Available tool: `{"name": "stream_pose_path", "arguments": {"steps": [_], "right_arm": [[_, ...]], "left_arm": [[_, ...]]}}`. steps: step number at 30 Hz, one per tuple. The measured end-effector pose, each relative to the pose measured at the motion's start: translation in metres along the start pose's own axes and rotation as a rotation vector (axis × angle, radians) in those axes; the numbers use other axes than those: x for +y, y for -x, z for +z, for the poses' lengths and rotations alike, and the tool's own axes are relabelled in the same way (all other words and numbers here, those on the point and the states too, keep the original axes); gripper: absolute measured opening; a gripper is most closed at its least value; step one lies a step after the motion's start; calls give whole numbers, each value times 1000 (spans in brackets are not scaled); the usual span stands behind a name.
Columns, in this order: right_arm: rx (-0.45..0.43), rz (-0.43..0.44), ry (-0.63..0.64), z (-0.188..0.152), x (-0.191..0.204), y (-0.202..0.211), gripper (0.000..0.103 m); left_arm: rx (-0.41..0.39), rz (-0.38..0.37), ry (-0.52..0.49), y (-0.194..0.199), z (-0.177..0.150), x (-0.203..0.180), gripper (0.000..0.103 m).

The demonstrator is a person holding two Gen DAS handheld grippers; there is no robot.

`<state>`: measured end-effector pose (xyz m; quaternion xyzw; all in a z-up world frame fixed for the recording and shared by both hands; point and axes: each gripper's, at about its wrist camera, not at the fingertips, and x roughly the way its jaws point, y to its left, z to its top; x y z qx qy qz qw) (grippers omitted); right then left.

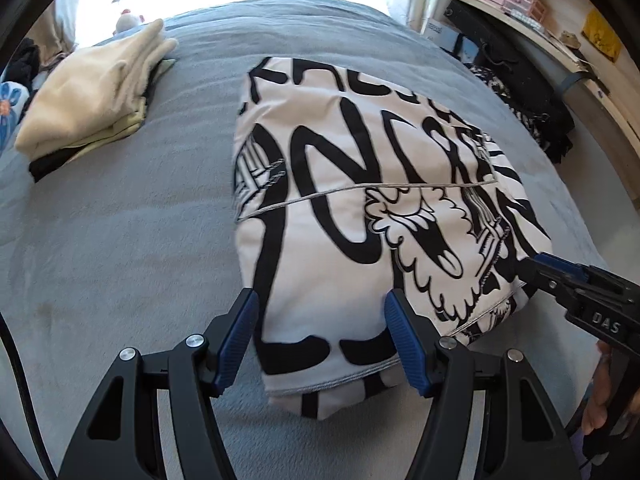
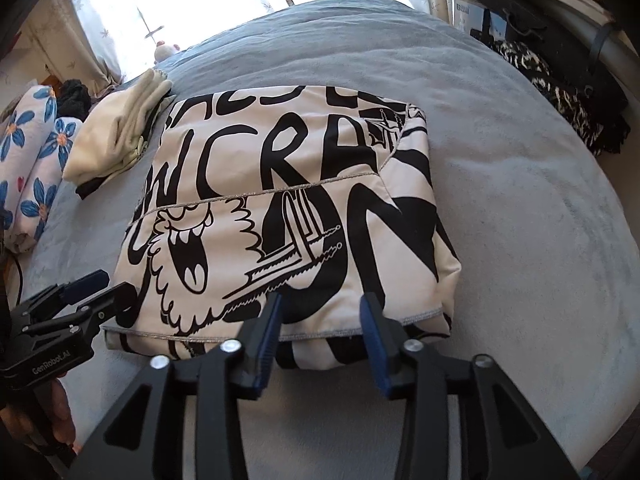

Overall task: Fold large clothes
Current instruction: 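Open both tools and release the hoodie bundle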

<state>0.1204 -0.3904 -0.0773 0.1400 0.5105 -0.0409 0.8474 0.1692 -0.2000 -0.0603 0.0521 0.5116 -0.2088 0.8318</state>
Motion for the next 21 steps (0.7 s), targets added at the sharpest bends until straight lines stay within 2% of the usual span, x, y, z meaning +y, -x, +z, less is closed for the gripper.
{"name": "stream_pose_path", "arguments": {"steps": [2,6,10,14,18,21], "right_arm": [[6,10,-16,-1,-2,2,48],[20,6,-28,-6,-8,6,51],[40,17,-83,-11,-25,9,51],[51,44,-123,-6,-48,19,51],[25,65,-170,9,-71,28,69],[3,94,-180,25,-84,31,74]], "left_arm": [[6,-2,9,4,-1,3,64],[52,-59,42,5,-5,10,65],[91,-98,55,7,-9,16,77],[113,-173,51,12,-5,23,78],[103,-203,47,15,12,32,87],[124,-254,65,11,26,39,93]]}}
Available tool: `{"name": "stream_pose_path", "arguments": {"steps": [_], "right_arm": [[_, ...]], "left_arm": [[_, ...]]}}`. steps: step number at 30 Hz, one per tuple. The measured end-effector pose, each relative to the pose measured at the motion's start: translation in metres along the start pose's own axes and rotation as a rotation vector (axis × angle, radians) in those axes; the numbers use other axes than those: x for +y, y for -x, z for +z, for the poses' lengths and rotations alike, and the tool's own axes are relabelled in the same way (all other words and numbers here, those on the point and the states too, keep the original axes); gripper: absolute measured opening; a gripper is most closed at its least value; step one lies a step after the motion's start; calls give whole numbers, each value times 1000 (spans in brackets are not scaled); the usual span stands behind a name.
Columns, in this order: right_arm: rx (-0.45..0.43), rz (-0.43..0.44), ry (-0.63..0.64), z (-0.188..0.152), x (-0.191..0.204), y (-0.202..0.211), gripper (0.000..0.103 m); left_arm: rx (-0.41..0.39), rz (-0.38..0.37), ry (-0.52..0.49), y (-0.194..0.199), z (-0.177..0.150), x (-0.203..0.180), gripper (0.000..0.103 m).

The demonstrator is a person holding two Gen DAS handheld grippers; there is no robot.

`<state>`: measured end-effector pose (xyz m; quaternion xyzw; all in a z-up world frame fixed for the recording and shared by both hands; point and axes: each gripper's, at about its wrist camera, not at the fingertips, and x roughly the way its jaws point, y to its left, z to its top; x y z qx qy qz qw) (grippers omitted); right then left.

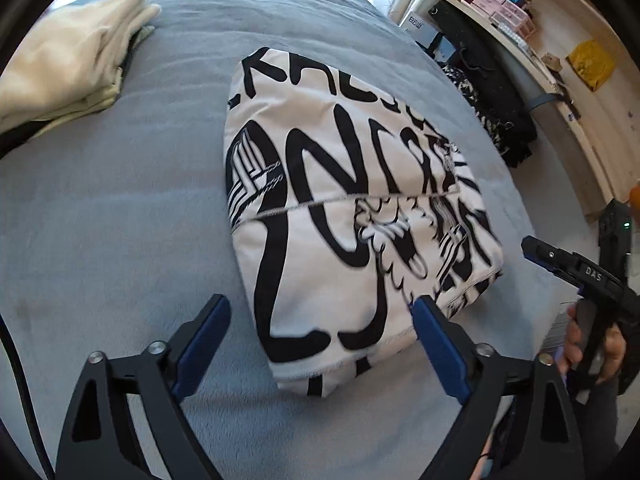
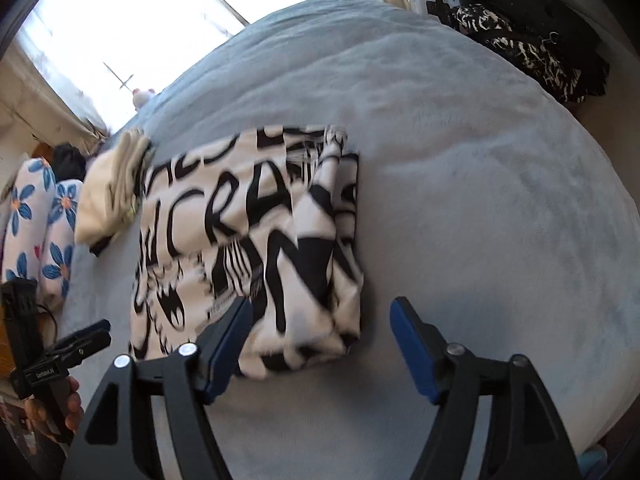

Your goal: Fold large clothes

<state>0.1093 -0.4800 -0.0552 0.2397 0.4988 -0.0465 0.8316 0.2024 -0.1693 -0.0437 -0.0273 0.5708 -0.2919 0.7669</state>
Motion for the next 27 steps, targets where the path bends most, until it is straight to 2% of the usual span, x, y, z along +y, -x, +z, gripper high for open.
{"name": "stream_pose_path", "arguments": {"steps": [2,5,7,9,13,18,20,27], "right_arm": [[24,39,6,13,-2,-3,75],[66,86,26,27,-2,-12,87],[76,102,42,36,-2,-17,99],[90,125,51,45,-5,-27,103],[142,170,30,55,-17,-57,103],[272,268,-23,53,-34,-106,103],[298,305,-35,51,-39,-120,103],[270,493,2,58,-37,-136,103]], "left_arm": [[20,-31,17,-3,9,4,94],[35,-51,26,-7,22,8,95],[30,-62,28,-9,29,9,99],[32,-71,30,-14,36,12,101],[65,-98,48,-34,43,20,101],[97,-129,107,-64,47,35,101],[97,-145,133,-73,48,41,101],[82,-223,158,-99,50,51,101]]}}
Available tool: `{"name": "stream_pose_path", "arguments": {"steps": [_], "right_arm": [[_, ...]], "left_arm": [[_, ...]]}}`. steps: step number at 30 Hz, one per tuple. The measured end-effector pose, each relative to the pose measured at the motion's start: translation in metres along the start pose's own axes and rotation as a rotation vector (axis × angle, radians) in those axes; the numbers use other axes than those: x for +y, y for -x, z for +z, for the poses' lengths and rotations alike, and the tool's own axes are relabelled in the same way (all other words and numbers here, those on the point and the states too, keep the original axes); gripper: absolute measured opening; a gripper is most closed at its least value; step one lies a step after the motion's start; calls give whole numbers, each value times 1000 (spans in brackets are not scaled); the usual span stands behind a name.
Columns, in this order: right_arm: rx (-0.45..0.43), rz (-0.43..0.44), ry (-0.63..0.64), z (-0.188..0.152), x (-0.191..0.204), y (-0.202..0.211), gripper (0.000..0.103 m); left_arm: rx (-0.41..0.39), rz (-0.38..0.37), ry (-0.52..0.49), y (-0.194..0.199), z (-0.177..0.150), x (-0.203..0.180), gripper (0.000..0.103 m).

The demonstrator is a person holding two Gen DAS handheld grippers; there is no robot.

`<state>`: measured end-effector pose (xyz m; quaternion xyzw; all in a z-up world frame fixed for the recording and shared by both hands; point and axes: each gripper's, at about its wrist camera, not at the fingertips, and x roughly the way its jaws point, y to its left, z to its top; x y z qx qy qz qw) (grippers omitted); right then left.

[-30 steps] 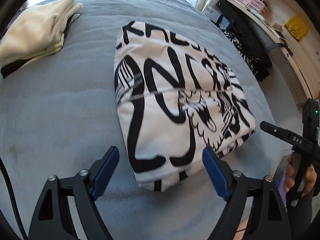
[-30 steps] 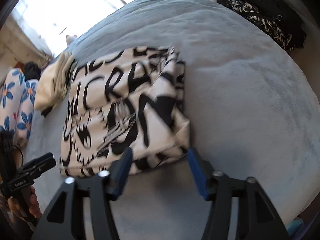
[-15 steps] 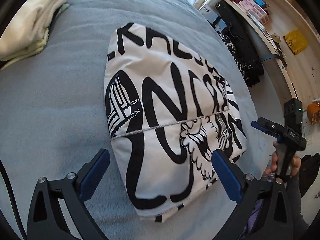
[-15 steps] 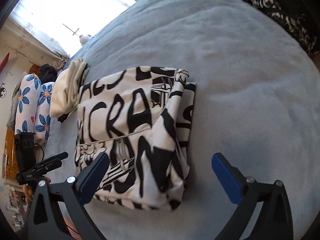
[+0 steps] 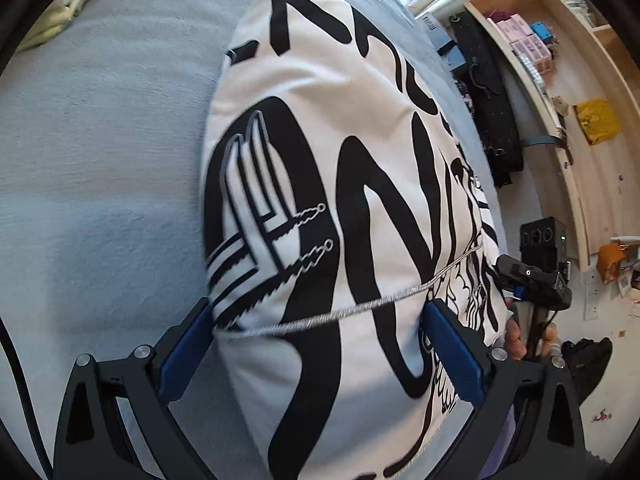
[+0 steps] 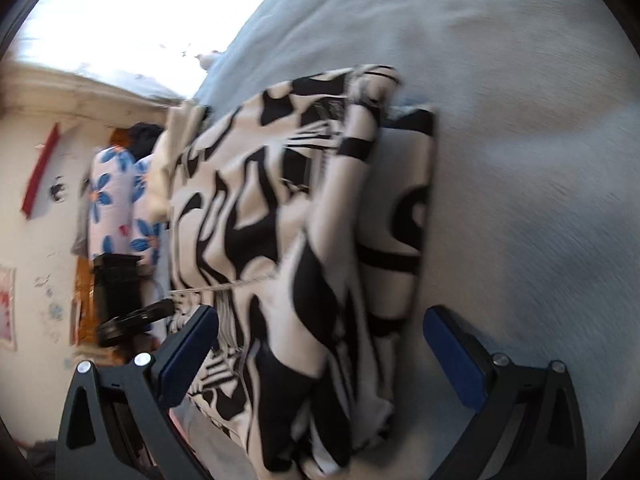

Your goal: Fold large clothes

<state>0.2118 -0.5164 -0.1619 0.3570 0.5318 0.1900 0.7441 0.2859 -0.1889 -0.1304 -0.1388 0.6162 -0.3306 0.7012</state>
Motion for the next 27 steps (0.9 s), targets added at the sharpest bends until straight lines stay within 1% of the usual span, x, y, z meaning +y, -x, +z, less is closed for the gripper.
{"name": "stream_pose_path", "arguments": {"steps": [2,4,8,11,12,14,17,21,23,24,25,26,27], "right_arm": [[21,34,16,5,2,-11,103],[47,54,48,9,7,-25,103],[102,-5,109,15,17,-45,103],[104,-9,130,13,20,-46,103],[97,-8,136,12,20,-45,103],[84,-12,141,10,21,-46,103],[92,-36,141,10,24,-49,103],[93,-89,161,10,31,-51,102],[95,-130,169,9,38,-54,96],[97,-149,175,8,43,-53,90],[94,-156,171,8,47,-52,84],[91,-164,162,8,49,-50,81],[88,-171,155,7,51,-48,75]], "left_arm": [[0,-27,-4,-7,1,0,101],[1,-37,-14,-16,2,-3,101],[5,-25,-45,-30,3,-13,102],[6,-25,-56,-31,4,-18,102],[9,-25,-66,-31,9,-19,102],[12,0,-83,-31,6,-23,102],[21,36,-100,-36,9,-32,102],[18,69,-109,-42,10,-46,103],[14,98,-124,-44,10,-55,100],[8,109,-126,-44,10,-60,99],[2,123,-135,-43,8,-67,95],[-10,138,-151,-41,7,-72,90],[-23,151,-169,-39,7,-79,87]]}}
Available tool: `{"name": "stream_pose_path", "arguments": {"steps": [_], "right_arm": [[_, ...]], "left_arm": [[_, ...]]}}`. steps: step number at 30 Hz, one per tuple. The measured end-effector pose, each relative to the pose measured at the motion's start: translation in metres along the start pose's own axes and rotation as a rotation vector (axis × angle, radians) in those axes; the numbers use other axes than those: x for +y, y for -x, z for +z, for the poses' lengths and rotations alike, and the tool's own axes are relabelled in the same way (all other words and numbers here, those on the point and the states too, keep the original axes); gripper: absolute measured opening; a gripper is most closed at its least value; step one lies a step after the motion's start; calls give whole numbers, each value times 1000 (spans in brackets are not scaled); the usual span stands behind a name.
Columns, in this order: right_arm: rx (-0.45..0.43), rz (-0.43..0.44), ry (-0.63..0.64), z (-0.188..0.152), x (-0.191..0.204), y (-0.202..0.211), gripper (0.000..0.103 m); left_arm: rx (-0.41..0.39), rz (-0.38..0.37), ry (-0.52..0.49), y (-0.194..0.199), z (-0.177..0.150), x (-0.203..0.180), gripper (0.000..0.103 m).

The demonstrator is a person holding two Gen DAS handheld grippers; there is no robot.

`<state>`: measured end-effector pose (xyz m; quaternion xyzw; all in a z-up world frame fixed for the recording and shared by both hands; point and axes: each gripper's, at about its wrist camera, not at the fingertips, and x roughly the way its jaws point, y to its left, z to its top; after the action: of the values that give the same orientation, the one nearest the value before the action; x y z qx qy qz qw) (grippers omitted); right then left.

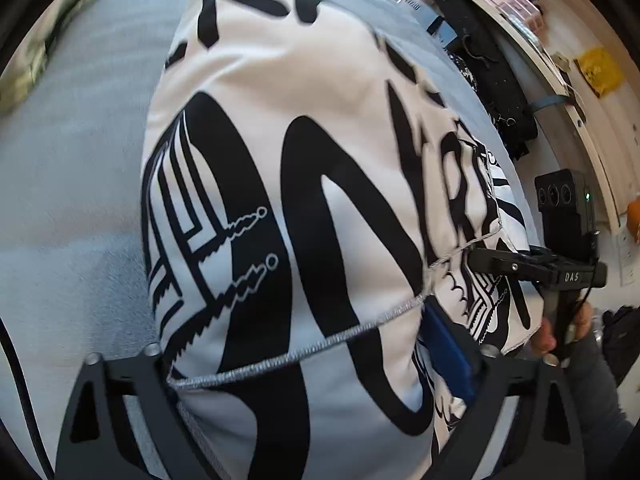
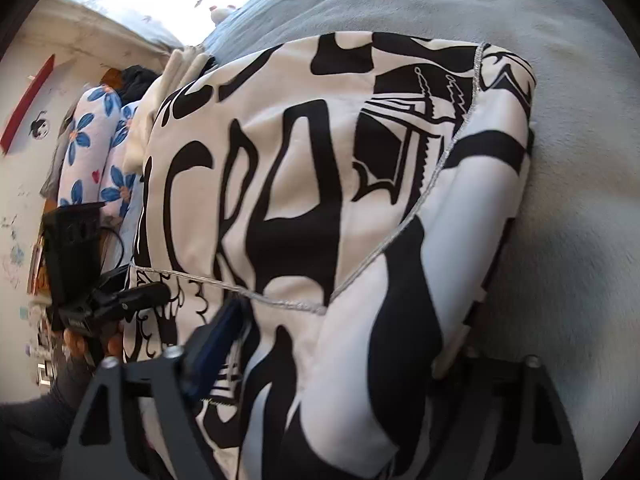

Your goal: Fold large clothes

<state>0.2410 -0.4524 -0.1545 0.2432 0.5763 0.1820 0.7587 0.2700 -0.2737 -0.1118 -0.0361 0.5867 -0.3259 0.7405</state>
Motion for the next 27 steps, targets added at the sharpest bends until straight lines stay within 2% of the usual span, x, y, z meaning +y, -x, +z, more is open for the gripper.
{"name": "stream_pose_path", "arguments": {"steps": [2,5,7,13,17,23,27], "right_arm": [[-21,-18,6,-1,12,7,63],[-49,-48,27,-5,33,19,46],[-66,-72,49,-8,51,26,36],[-79,-137,80,-20,106,32,32],[-98,-123,71,-27,139,33,33],[-120,-99,136,-28,213,27,32],[-143,-68,191,-18,265,21,32]], "left_arm": [[-25,25,-39,8,0,-13,74],[-61,64,-110,20,-2,-36,63],[-75,83,-138,28,-4,-48,60],[-94,82,-144,56,-13,-53,58],[-117,93,-136,61,-18,-56,58],[-161,127,-127,60,-13,-55,58],[-197,156,-115,97,-34,-32,58]]}}
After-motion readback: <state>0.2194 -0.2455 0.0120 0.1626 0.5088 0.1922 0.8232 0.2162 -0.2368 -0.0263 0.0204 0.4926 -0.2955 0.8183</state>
